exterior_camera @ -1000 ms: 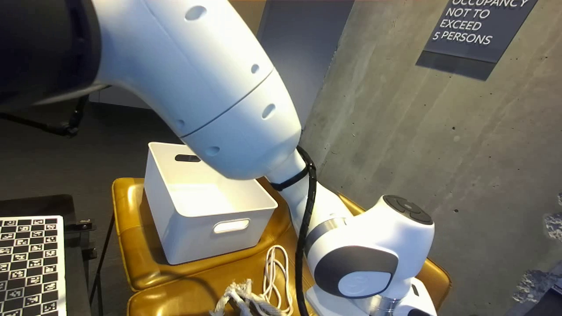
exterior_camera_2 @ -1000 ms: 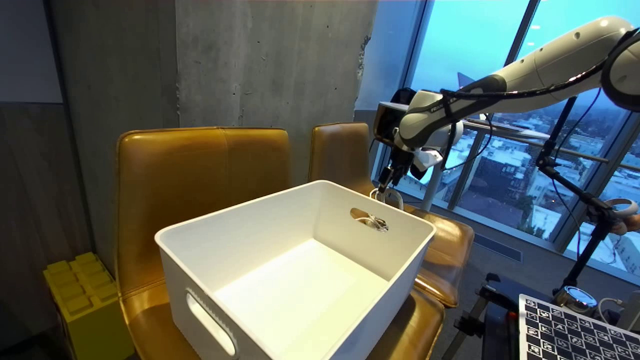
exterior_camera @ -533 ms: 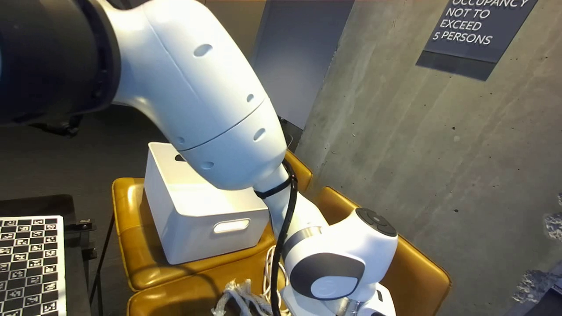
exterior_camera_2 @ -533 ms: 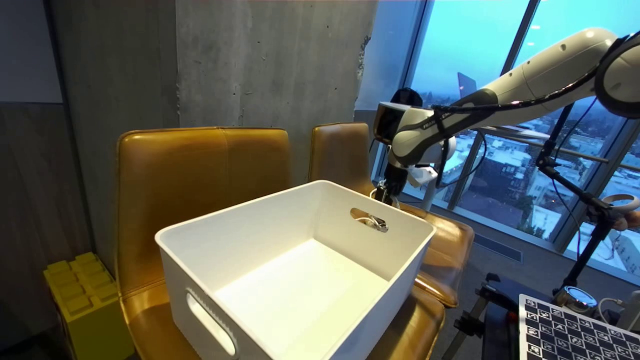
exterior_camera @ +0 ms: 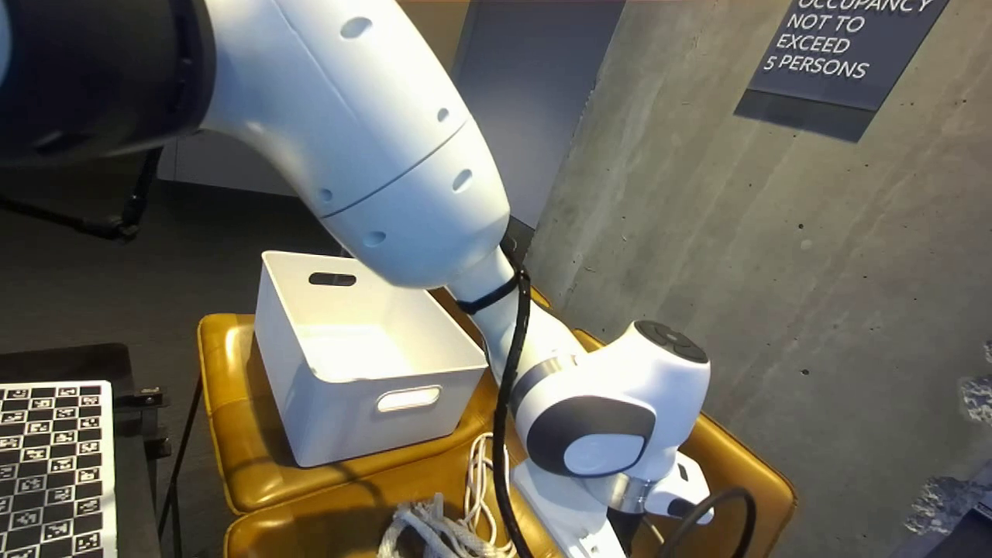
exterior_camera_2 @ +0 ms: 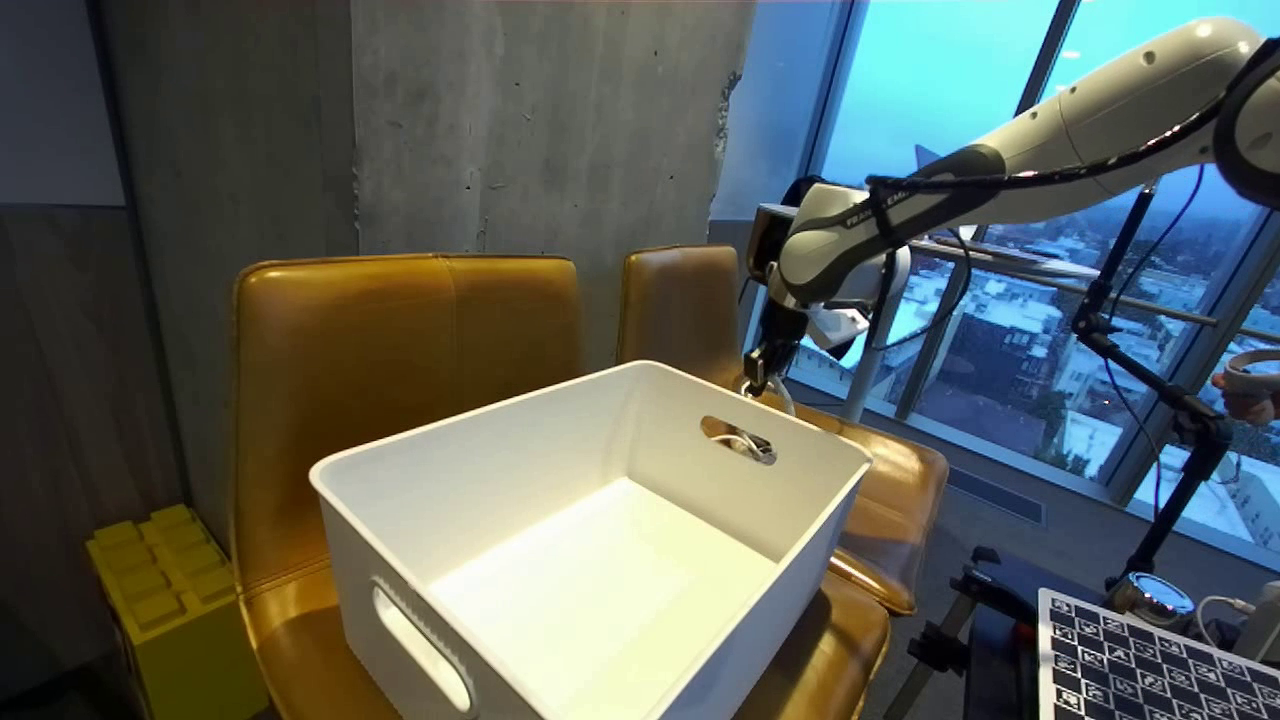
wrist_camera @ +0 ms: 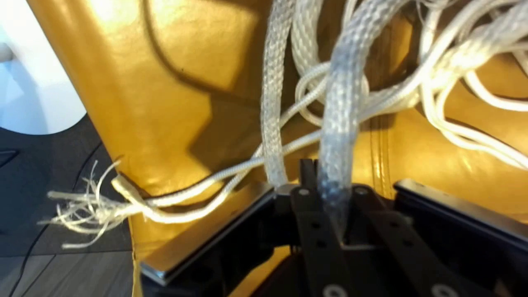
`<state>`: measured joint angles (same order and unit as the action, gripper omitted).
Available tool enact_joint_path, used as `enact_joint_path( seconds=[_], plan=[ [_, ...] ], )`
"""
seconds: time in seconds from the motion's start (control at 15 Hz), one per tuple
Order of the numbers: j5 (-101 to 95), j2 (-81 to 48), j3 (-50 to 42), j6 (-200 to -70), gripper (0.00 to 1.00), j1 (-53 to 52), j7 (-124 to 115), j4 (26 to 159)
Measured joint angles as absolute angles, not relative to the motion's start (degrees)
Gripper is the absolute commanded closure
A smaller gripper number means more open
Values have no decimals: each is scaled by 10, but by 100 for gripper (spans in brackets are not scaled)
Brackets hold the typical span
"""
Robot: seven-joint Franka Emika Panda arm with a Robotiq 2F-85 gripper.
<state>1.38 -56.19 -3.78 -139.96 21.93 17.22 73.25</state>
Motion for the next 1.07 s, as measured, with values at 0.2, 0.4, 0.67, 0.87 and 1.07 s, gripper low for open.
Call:
enact_joint_path(
  seconds=[0.2, 0.4, 0.67, 0.87, 1.07],
  plan=[
    [14, -511, -38, -1393, 99, 202, 168, 751],
    [14, -441, -37, -1388, 99, 177, 166, 786],
    [14, -341, -30, -1386, 99, 140, 165, 840],
    [12, -267, -23, -1385, 99, 107, 159, 886],
    [0, -199, -14, -1385, 99, 62, 141, 932]
  ],
)
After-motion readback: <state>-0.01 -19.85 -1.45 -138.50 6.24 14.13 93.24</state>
